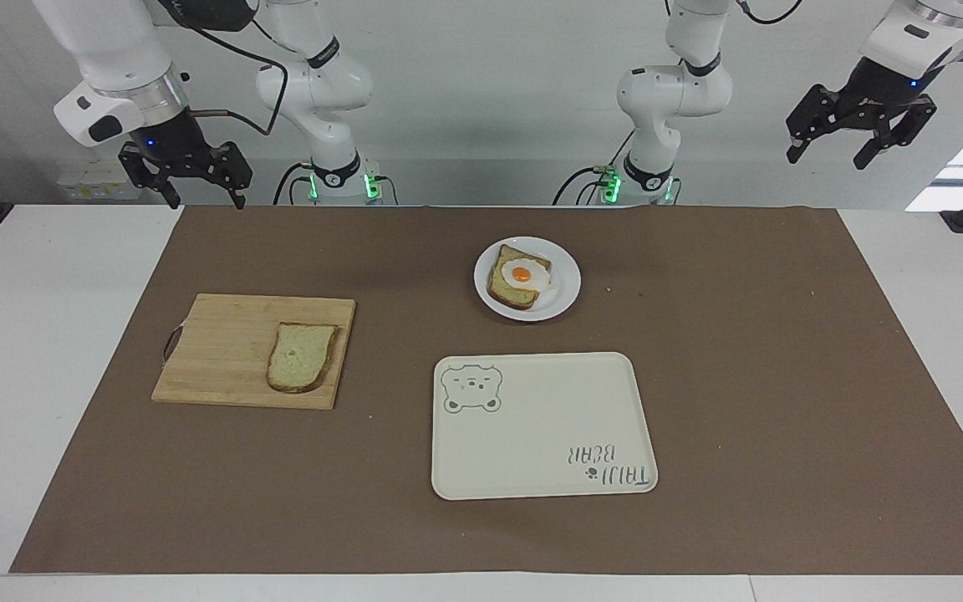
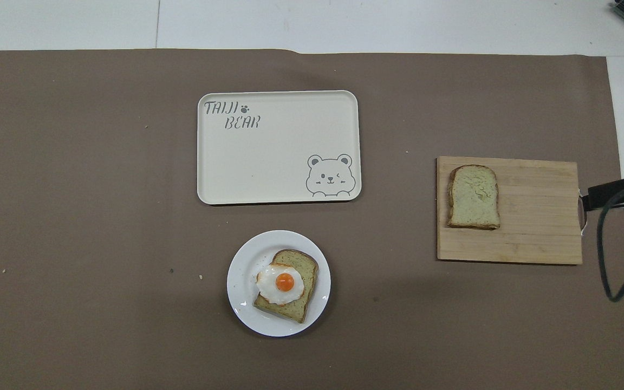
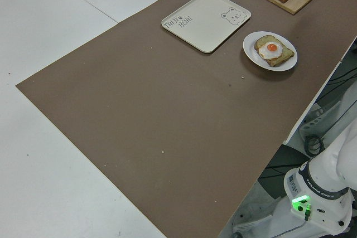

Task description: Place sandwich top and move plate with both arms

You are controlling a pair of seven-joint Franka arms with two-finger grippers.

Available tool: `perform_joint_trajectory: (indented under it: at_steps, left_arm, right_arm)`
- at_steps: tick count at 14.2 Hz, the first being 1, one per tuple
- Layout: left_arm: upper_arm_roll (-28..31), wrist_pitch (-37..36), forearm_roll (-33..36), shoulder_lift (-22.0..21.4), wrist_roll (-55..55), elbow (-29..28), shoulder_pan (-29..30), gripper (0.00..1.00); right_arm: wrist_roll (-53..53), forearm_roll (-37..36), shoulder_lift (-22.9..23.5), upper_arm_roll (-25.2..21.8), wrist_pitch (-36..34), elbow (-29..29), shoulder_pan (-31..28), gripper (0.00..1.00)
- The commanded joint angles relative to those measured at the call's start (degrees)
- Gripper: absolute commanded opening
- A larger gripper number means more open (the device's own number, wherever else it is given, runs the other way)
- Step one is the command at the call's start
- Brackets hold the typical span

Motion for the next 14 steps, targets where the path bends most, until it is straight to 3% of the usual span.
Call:
perform_joint_trajectory:
  at_steps: [1,7,14]
  left_arm:
    - [-0.37,-0.34,0.29,-1.23,-0.44,-1.35,0.56,1.0]
    - [-0.37,-0.34,0.29,-1.23,-0.44,-1.35,0.56,1.0]
    - [-0.37,-0.34,0.29,-1.23,-0.44,-1.35,0.56,1.0]
  right_arm:
    - [-1.69,-1.01,-1.26,0.34,0.58,-1.54,-0.62,1.0]
    - [-1.6,-0.22,-1.44,0.34,1.63,-3.21,-0.62,1.0]
    - [-1.42,0.65,-0.04,0.43,11.73,-7.43,-0.54,1.0]
